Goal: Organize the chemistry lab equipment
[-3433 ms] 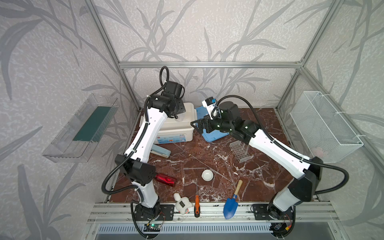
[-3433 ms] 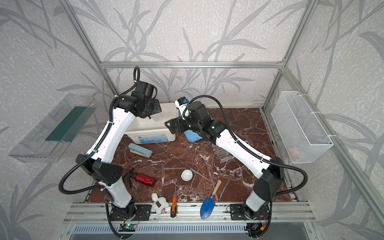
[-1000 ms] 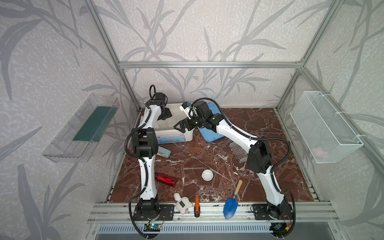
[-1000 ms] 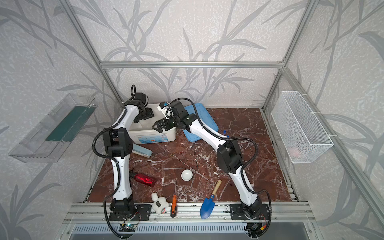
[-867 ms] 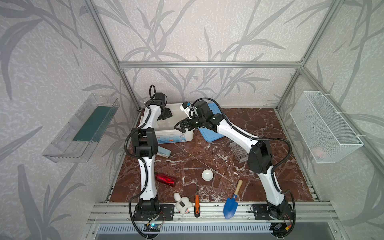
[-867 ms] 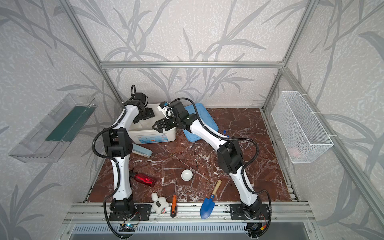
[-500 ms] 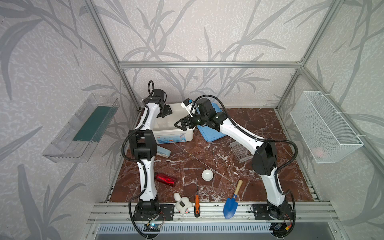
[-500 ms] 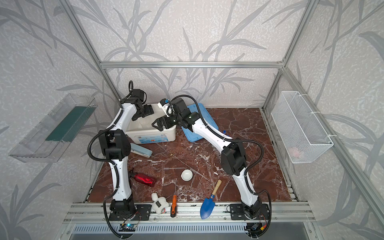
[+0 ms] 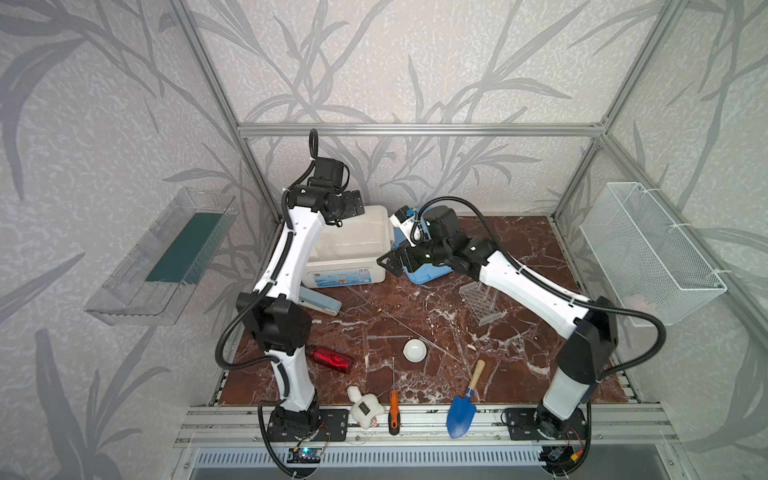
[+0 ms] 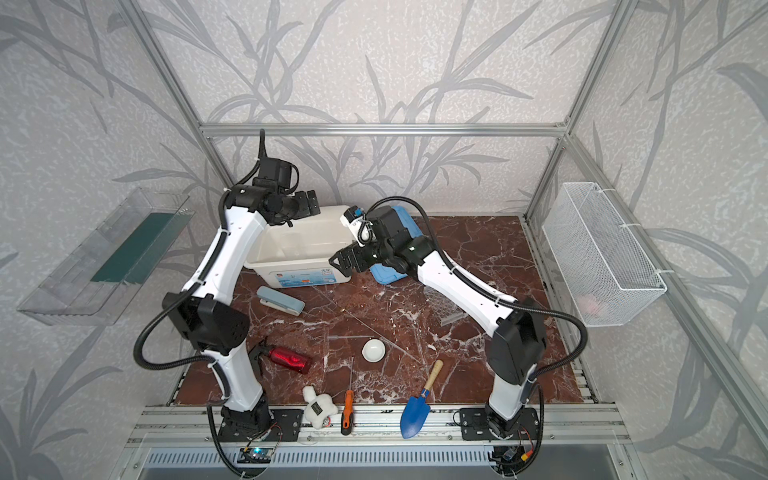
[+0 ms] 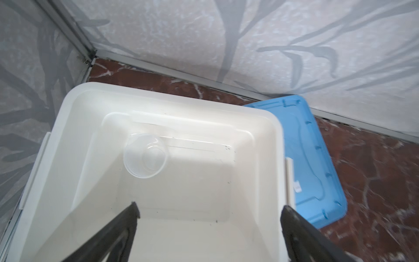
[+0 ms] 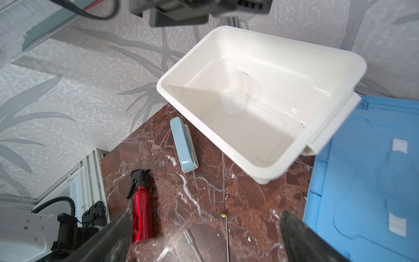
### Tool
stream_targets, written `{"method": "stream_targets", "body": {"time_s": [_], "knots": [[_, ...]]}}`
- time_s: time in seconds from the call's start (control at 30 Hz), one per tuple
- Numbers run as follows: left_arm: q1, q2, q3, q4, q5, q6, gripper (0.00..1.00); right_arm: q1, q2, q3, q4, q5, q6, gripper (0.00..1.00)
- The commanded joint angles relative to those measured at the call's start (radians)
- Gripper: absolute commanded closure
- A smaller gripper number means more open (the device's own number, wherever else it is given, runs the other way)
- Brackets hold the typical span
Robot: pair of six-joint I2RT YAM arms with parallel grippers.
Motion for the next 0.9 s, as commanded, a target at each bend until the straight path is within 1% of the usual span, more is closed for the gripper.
{"method": "stream_targets", "body": {"time_s": [0.0, 0.07, 0.2, 0.33, 0.43, 0.53, 0.63, 0.7, 0.77, 0.87], "knots": [[-0.065, -0.093, -0.062, -0.07, 0.06, 0.069, 0.01, -0.004, -0.133, -0.106, -0.034, 0.05, -0.031, 0.01], [-0.106, -0.156, -0.126, -0.073, 0.094, 0.09, 0.01, -0.006, -0.218, -0.194, -0.059, 0.033, -0.045, 0.01], [-0.192, -0.283, -0.29, -0.035, 0.104, 0.151, 0.01, -0.006, -0.406, -0.382, -0.083, 0.038, -0.065, 0.01], [-0.273, -0.395, -0.463, -0.045, 0.135, 0.152, 0.01, -0.008, -0.58, -0.552, -0.119, 0.082, -0.069, 0.01], [-0.361, -0.445, -0.568, -0.08, 0.126, 0.125, 0.01, -0.012, -0.678, -0.635, -0.141, 0.08, -0.05, 0.01], [-0.451, -0.483, -0.71, -0.008, 0.197, 0.144, 0.01, -0.012, -0.735, -0.692, -0.148, 0.051, -0.034, 0.01], [-0.538, -0.495, -0.819, 0.052, 0.198, 0.157, 0.01, -0.012, -0.77, -0.738, -0.16, 0.012, -0.038, 0.01], [-0.587, -0.482, -0.864, 0.073, 0.164, 0.13, 0.01, -0.012, -0.797, -0.766, -0.164, -0.005, -0.041, 0.0], [-0.63, -0.453, -0.921, 0.13, 0.187, 0.099, 0.01, -0.011, -0.828, -0.782, -0.185, 0.025, -0.031, 0.0], [-0.717, -0.389, -0.969, 0.21, 0.196, 0.109, 0.01, -0.012, -0.863, -0.799, -0.205, 0.029, -0.029, 0.0]]}}
